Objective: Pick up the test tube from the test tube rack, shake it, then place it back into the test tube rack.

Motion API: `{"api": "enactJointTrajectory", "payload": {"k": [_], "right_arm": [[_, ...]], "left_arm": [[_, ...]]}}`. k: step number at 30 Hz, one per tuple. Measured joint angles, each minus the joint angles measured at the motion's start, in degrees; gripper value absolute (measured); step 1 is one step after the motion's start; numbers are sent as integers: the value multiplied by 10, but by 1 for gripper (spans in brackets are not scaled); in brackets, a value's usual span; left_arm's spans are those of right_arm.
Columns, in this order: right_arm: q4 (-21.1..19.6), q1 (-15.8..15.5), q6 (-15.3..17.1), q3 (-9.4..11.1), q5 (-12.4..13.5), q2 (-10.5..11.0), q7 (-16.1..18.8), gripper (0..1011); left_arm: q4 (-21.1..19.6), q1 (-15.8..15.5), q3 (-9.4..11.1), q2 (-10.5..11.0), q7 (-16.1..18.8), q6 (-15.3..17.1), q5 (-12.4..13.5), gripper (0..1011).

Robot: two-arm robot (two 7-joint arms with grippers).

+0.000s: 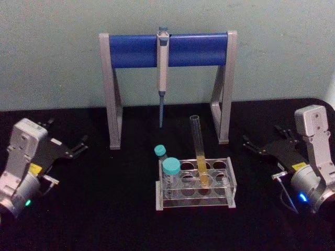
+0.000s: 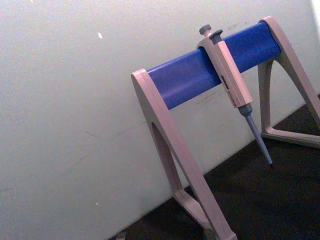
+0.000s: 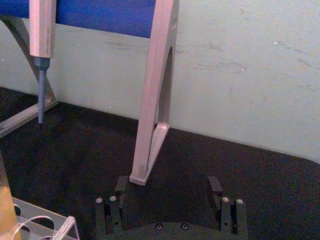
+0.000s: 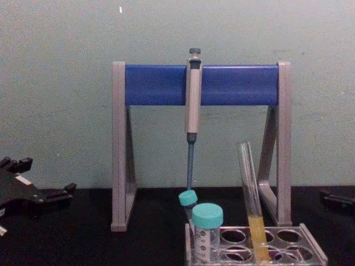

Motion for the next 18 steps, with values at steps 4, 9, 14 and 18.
{"api": "enactJointTrajectory", "payload": {"k": [4,9,14,18], "right_arm": [[0,0,0,0,0,0,0,1000],[-1,0,-1,-1,0,1,0,1000],[-1,0,-1,-1,0,1,1,1000],[-1,0,-1,-1,0,1,1,1000]], "left_arm": [[0,0,0,0,0,0,0,1001],[0,0,0,0,0,0,0,1001],[0,0,0,0,0,0,0,1001],[0,0,0,0,0,0,0,1001]]}}
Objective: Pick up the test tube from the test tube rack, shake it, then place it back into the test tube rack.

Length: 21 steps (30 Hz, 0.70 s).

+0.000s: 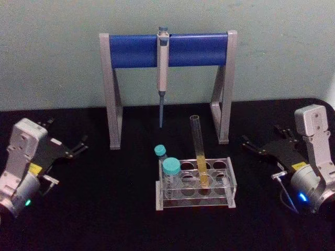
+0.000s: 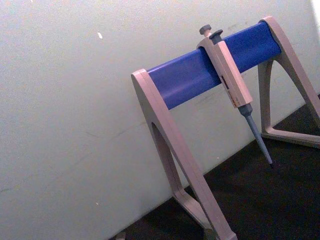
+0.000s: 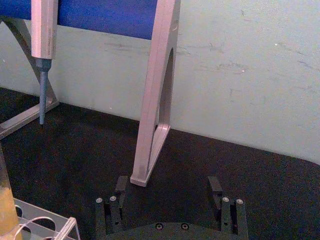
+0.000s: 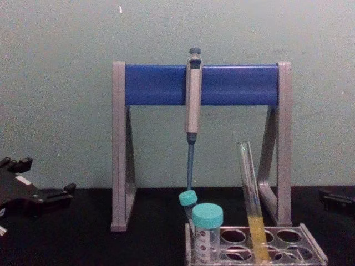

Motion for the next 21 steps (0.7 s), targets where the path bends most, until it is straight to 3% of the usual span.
{"api": "enactJointTrajectory", "payload": {"k": [21], "right_arm": [[0,0,0,0,0,0,0,1000]], "left_arm": [[0,0,0,0,0,0,0,1001]]}}
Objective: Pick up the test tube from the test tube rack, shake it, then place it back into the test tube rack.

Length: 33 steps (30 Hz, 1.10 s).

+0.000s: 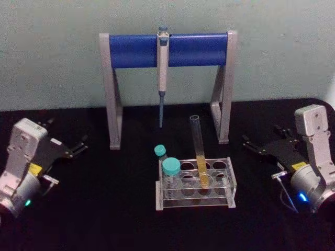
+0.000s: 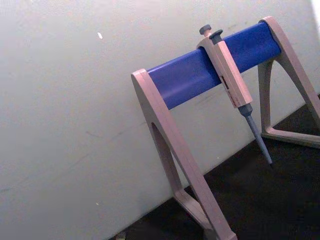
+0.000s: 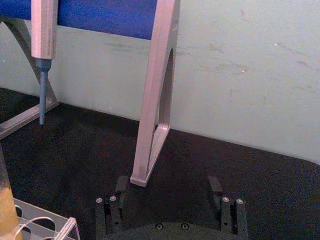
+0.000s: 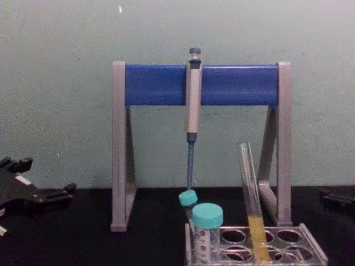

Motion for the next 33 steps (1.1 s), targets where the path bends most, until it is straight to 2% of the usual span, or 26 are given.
{"api": "enactJointTrajectory", "payload": {"k": [33], "right_arm": [[0,0,0,0,0,0,0,1000]], "left_arm": [[0,0,0,0,0,0,0,1001]]}}
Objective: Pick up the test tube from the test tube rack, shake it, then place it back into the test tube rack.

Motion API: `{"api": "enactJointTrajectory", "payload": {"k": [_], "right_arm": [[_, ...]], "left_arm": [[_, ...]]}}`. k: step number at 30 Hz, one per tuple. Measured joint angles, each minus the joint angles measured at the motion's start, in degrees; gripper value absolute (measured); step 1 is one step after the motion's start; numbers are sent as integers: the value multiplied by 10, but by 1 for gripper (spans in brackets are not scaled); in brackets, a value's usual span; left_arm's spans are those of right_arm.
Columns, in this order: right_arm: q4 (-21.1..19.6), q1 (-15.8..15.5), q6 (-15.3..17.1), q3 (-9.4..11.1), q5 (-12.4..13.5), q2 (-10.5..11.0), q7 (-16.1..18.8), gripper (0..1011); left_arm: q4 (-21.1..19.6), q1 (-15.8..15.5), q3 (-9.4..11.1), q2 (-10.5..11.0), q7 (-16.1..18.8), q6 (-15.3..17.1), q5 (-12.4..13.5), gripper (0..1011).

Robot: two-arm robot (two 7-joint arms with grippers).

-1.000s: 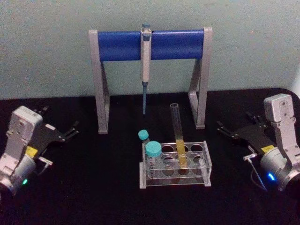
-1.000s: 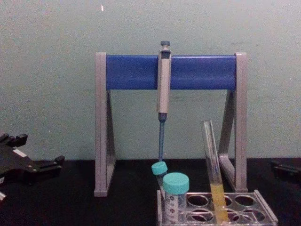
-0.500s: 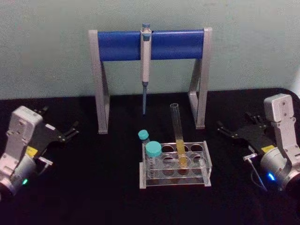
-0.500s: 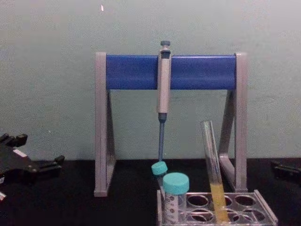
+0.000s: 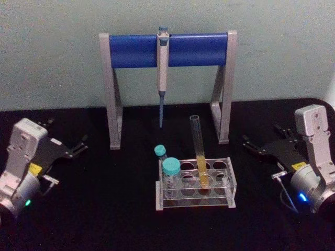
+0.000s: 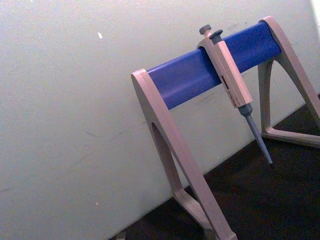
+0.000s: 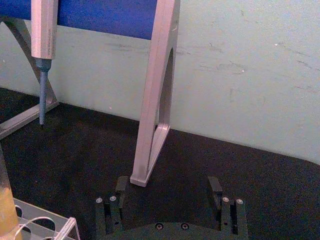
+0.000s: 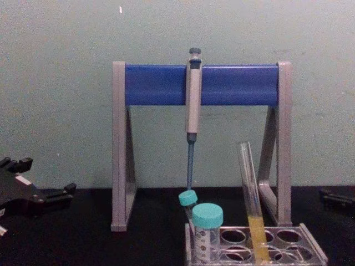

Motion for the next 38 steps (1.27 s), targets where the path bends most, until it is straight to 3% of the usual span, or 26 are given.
{"api": "enactJointTrajectory", "payload": {"k": [38], "right_arm": [[0,0,0,0,0,0,0,1000]], "left_arm": [[0,0,0,0,0,0,0,1001]]}}
